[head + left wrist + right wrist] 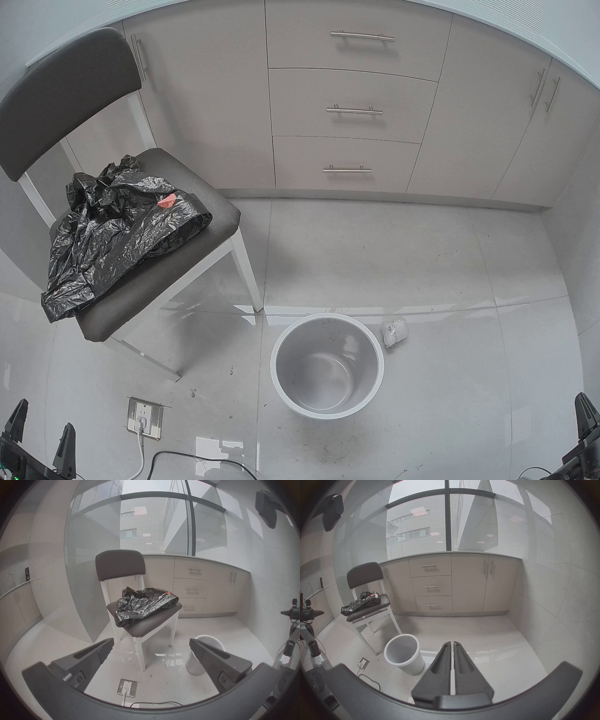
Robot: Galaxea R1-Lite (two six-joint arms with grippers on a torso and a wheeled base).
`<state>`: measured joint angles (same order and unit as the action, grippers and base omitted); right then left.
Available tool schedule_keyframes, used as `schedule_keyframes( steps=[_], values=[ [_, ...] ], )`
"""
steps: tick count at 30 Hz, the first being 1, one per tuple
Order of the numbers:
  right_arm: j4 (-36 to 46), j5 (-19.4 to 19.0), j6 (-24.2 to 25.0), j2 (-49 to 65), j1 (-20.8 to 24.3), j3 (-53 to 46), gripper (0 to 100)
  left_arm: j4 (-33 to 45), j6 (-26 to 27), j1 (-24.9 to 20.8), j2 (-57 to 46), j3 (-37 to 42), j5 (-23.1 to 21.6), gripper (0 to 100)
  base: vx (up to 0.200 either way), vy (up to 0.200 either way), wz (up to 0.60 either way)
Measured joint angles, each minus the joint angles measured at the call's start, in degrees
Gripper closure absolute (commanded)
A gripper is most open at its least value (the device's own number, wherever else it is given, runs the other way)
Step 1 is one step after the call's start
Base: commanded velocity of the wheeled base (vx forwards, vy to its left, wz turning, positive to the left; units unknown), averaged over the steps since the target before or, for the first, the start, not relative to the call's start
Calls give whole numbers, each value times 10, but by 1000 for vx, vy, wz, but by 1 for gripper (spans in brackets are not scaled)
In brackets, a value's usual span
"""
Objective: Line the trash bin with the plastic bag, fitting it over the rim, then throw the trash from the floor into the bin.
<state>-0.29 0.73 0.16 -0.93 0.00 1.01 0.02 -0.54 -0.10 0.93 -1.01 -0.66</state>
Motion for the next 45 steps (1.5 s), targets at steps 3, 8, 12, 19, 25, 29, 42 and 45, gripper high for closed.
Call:
schedule_keyframes(
  steps=[3,8,12,19,25,29,42,45],
  values=[
    [-10,2,10,0,0,5,100,-2,-7,0,0,0,2,0,0,0,0],
    [-24,6,38,-22,2,77,100,6,-39,-4,10,-36,1,0,0,0,0],
    [-34,-12,49,-78,5,178,100,19,-58,-11,35,-92,1,0,0,0,0],
    [-85,-48,122,-233,30,289,100,14,-75,-31,125,-178,-7,0,0,0,0],
    [-160,-60,157,-341,51,308,100,-51,-80,-58,265,-226,-14,0,0,0,0],
    [-208,-64,166,-394,60,304,100,-102,-78,-70,370,-257,-17,0,0,0,0],
    [-339,-77,195,-523,85,280,100,-227,31,-118,732,-406,-25,0,0,0,0],
    [-353,-79,198,-541,89,275,100,-241,71,-137,802,-444,-13,0,0,0,0]
  ],
)
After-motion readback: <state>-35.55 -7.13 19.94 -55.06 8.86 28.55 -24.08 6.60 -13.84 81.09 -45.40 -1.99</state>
